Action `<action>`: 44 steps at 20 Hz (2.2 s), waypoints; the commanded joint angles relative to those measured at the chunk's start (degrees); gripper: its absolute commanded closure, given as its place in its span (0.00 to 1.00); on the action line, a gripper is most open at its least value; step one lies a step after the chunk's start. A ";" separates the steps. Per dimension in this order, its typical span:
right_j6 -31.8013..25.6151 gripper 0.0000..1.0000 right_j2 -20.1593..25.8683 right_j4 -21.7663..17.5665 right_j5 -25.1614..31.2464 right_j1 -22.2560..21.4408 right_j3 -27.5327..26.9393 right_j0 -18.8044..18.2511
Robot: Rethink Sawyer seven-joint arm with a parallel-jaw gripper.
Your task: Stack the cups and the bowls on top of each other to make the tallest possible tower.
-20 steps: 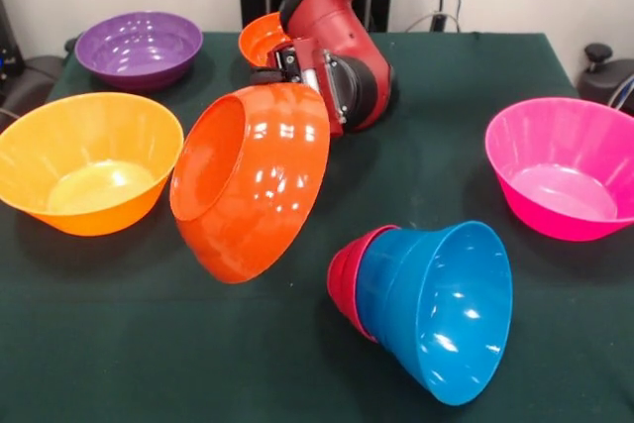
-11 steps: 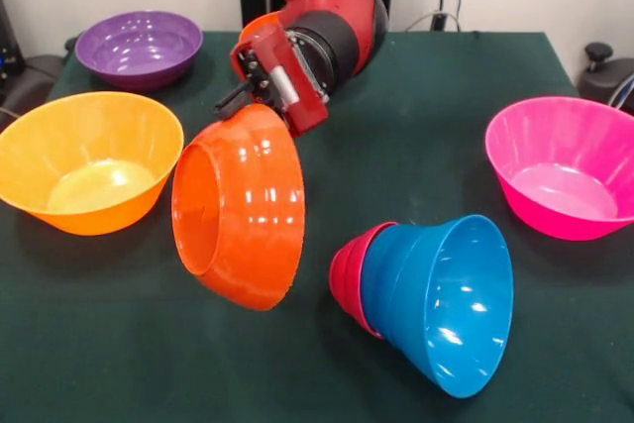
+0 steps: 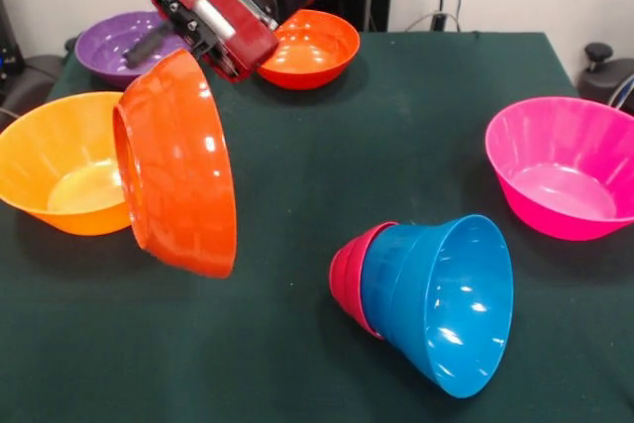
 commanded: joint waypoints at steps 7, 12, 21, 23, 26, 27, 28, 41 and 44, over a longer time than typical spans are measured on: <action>7.96 0.00 6.62 -10.08 11.12 -6.97 -2.70 -2.83; 8.92 0.00 8.39 -13.15 13.71 -9.55 -3.22 -3.85; 12.56 0.00 12.95 -22.64 21.06 -16.43 -4.50 -5.86; 14.83 0.00 16.68 -26.90 23.73 -18.05 -5.12 -7.57; 15.07 0.00 19.01 -28.16 25.18 -19.66 -4.02 -8.03; 15.46 0.00 20.06 -28.76 25.91 -20.44 -3.57 -8.28; 15.46 0.00 20.69 -28.67 26.41 -20.88 -3.25 -8.45; 23.50 0.00 42.06 -36.32 45.62 -29.94 3.16 -19.52; 22.80 0.00 40.17 -33.55 49.44 -30.86 3.88 -17.57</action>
